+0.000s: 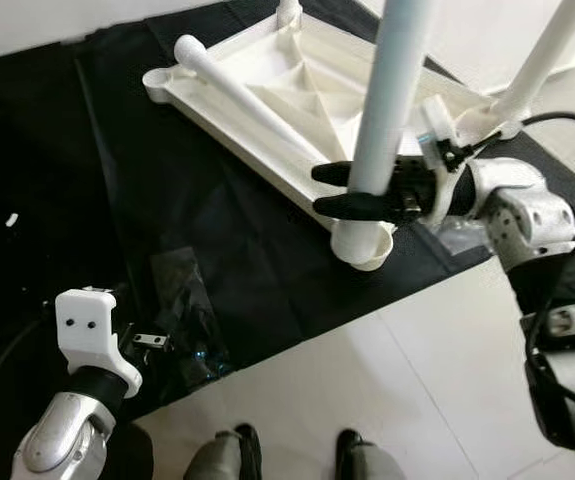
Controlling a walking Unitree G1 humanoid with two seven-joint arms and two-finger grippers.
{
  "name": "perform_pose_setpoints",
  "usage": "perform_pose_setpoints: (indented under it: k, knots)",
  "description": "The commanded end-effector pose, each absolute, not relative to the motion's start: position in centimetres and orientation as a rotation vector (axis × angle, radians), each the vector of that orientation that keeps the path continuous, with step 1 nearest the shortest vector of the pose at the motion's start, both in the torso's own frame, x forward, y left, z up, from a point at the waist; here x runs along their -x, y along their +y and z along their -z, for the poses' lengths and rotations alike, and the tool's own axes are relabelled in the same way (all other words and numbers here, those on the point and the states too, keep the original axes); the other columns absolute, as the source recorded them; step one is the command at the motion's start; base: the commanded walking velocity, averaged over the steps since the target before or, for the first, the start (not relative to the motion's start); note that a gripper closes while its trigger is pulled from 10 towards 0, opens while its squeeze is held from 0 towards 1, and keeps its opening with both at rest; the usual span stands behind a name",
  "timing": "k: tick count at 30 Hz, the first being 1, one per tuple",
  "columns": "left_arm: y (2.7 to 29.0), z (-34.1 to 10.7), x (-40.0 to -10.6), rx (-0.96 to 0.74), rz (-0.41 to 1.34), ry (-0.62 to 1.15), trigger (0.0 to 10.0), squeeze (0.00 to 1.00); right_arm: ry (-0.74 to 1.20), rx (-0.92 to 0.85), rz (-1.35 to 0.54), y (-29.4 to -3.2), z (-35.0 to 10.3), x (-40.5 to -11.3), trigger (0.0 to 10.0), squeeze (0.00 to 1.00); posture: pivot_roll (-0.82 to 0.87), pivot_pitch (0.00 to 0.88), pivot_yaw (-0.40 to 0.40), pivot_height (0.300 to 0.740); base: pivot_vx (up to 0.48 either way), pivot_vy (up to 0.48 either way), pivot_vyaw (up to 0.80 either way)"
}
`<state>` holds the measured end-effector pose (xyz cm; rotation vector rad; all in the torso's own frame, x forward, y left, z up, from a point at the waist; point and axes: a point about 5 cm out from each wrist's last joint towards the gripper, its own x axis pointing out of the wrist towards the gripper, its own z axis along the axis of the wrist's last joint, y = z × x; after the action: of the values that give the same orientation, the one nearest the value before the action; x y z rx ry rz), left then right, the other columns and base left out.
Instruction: Building children table
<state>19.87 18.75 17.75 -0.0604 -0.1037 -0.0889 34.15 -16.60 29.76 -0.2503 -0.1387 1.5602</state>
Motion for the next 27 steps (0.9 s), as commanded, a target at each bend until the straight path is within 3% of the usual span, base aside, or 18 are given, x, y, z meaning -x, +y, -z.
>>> perform_pose_setpoints:
  k: [1, 11, 27]
  knots:
    - [18.6, -17.6, -19.4, 0.068, 0.109, -0.096, 10.0, 0.0, -0.152, 0.296, -1.619, -16.6, -30.3, -33.7, 10.0, 0.0, 0.03, 0.427, 0.06, 0.74, 0.0, 0.0, 0.0]
    - [18.6, -18.1, -18.8, 0.065, 0.155, -0.081, 10.0, 0.0, -0.122, 0.405, -1.63, -16.7, -30.5, -33.7, 10.0, 0.0, 0.04, 0.47, 0.075, 0.74, 0.0, 0.0, 0.0]
    - [18.6, -18.4, -18.5, 0.058, 0.161, -0.078, 10.0, 0.0, -0.145, 0.434, -1.62, -16.7, -31.5, -34.0, 10.0, 0.0, 0.05, 0.481, 0.076, 0.74, 0.0, 0.0, 0.0]
